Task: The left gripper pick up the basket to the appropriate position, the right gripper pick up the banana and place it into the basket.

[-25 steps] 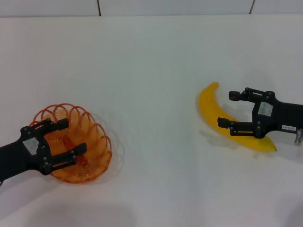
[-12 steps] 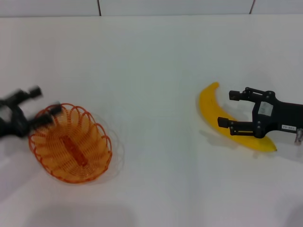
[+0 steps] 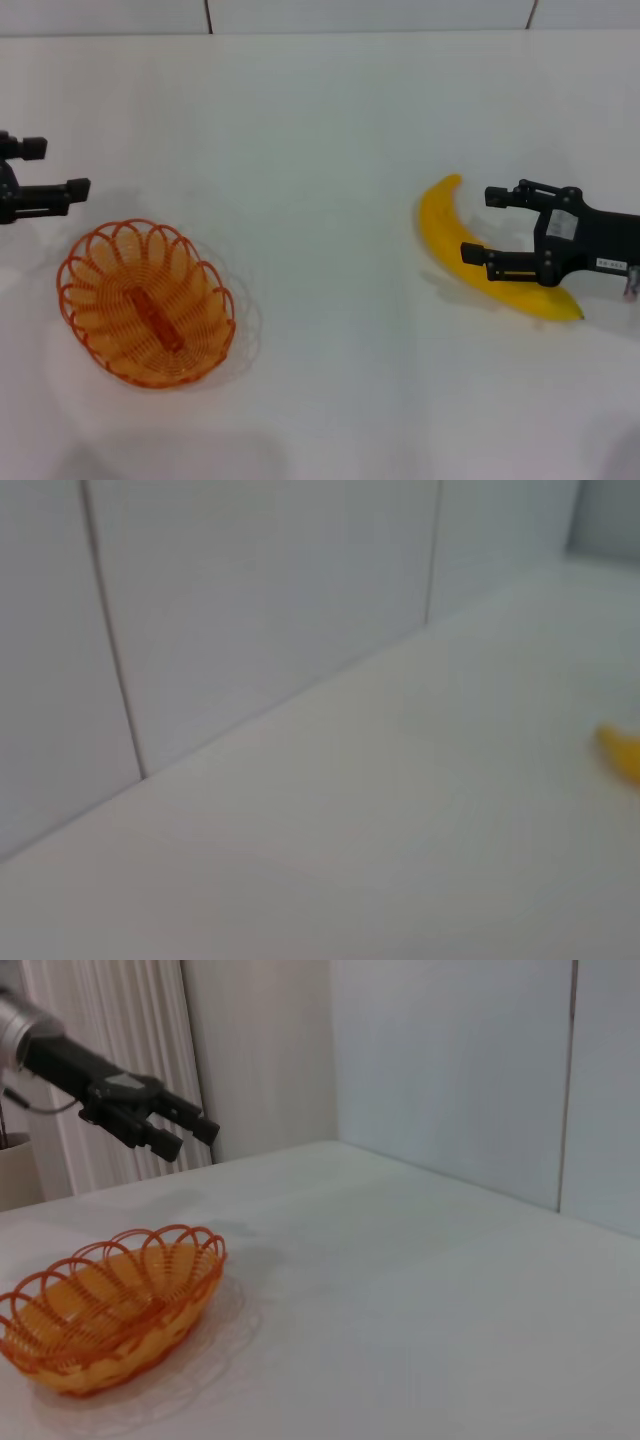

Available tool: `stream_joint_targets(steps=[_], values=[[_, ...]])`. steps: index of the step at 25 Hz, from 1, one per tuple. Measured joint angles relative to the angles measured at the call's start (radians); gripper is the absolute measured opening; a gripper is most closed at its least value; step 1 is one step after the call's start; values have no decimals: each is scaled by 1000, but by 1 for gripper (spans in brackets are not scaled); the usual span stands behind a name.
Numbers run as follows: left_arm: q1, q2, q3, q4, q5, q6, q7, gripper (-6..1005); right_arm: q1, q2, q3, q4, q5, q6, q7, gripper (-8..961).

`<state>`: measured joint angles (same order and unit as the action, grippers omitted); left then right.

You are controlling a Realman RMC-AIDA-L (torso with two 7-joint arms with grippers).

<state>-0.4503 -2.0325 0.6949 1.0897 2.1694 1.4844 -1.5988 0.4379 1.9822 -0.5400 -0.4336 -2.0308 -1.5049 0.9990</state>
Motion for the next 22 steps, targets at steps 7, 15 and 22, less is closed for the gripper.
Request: stream_joint_targets(steps=[7,15,22], values=[[-2,-7,166,134,99,-3,112,828,13,3,1,1,1,0,2,869],[-125,-4,269,-21,215,-89,131,829,18,6,0,1,-1,0,3,867],[-203,-5,272,-167,283,-146,151,828,23,6,0,1,-3,0,4,864]])
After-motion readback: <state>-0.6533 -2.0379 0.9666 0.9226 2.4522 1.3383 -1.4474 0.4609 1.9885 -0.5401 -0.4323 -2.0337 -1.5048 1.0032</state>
